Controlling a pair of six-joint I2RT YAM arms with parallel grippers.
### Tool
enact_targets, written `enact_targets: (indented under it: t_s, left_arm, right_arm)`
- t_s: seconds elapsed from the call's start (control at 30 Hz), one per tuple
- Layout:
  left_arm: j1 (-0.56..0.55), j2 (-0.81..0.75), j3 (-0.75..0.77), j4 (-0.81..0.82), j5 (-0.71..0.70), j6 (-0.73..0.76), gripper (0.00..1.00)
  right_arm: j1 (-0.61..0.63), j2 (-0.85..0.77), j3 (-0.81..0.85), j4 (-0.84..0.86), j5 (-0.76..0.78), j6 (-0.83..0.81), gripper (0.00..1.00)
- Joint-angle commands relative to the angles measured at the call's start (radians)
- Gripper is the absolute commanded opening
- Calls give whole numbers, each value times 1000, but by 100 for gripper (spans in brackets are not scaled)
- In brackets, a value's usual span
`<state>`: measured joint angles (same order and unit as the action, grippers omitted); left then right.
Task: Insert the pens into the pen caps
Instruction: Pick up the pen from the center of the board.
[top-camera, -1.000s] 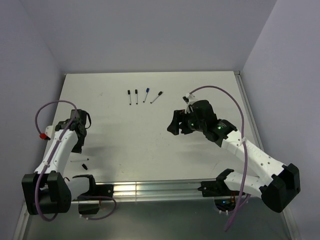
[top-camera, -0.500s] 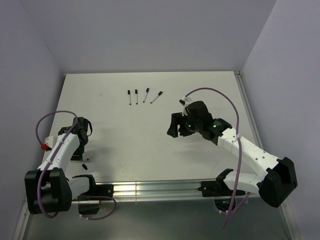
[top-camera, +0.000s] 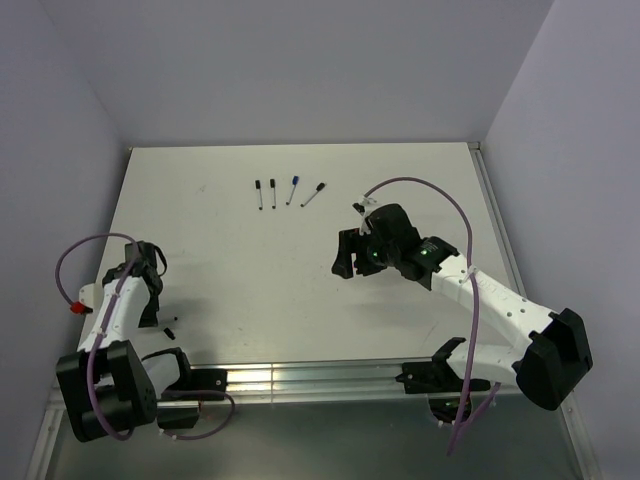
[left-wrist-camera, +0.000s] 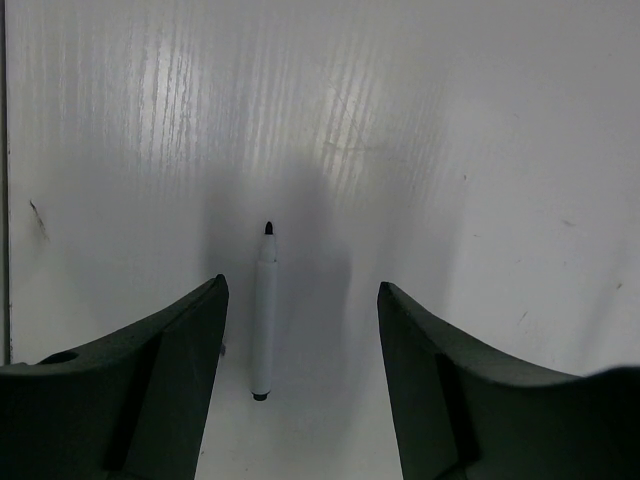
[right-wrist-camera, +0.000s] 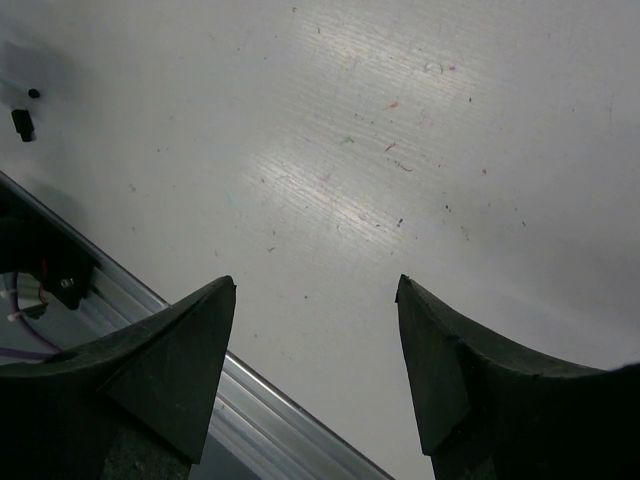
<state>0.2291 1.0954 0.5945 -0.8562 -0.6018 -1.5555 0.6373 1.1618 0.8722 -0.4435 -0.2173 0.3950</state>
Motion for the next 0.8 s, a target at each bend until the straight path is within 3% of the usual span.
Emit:
enact_targets:
  t_s: [0.0, 0.53, 0.77]
  left_arm:
    - [35, -15, -13, 46, 36, 61, 66]
    - [113, 57, -48, 115, 142, 123, 63]
    - [134, 64, -56, 115, 140, 126, 56]
  right_arm:
    - [10, -5, 33, -9, 19, -15, 73]
    - [13, -10, 25, -3, 21, -18, 72]
    - [13, -16, 25, 2, 13, -18, 72]
